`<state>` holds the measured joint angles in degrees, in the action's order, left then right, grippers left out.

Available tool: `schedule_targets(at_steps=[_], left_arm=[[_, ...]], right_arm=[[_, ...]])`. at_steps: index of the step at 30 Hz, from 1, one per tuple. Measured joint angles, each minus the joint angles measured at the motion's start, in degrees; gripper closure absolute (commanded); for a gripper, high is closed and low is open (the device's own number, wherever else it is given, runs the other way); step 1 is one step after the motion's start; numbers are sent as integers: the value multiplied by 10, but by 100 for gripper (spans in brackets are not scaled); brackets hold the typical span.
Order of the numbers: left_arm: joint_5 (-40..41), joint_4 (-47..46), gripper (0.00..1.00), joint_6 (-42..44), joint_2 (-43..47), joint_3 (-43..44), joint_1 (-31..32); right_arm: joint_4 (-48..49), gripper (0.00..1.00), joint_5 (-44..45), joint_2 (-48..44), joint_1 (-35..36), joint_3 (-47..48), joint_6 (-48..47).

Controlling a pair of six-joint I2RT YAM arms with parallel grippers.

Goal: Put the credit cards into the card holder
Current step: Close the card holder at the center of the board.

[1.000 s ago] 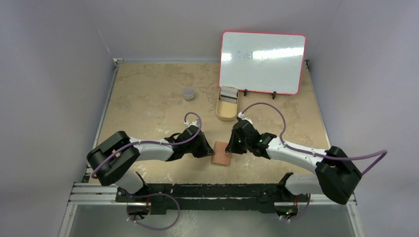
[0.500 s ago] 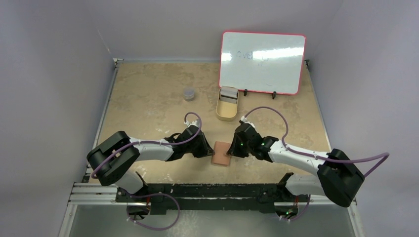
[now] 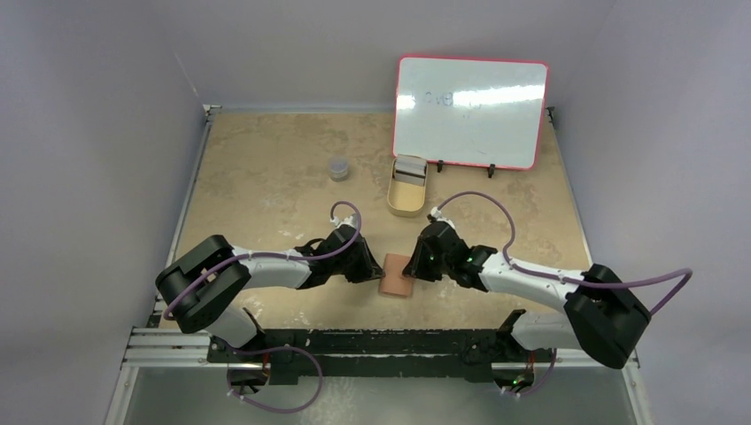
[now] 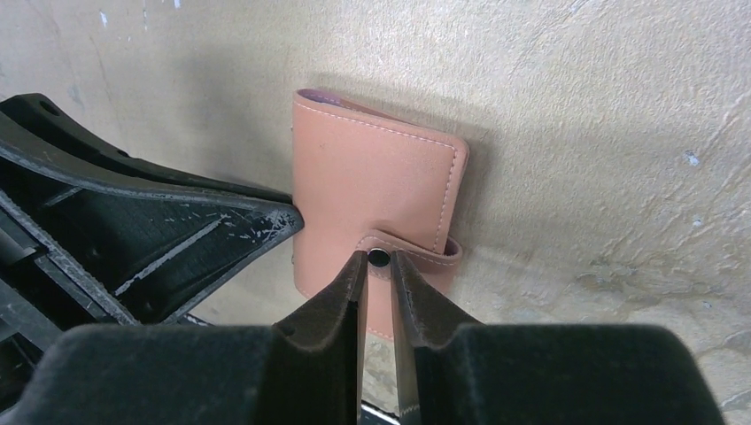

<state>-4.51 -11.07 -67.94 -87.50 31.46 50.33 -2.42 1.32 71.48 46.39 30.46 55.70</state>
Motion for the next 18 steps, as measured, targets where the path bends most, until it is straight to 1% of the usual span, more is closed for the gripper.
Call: schedule_targets(at_steps=[10,18], left_arm=[[0,0,85,0,0,0,0],[0,1,85,0,0,0,0]], right_arm=[[4,87,0,14,1,0,-2],[7,87,0,22,1,5,-3]])
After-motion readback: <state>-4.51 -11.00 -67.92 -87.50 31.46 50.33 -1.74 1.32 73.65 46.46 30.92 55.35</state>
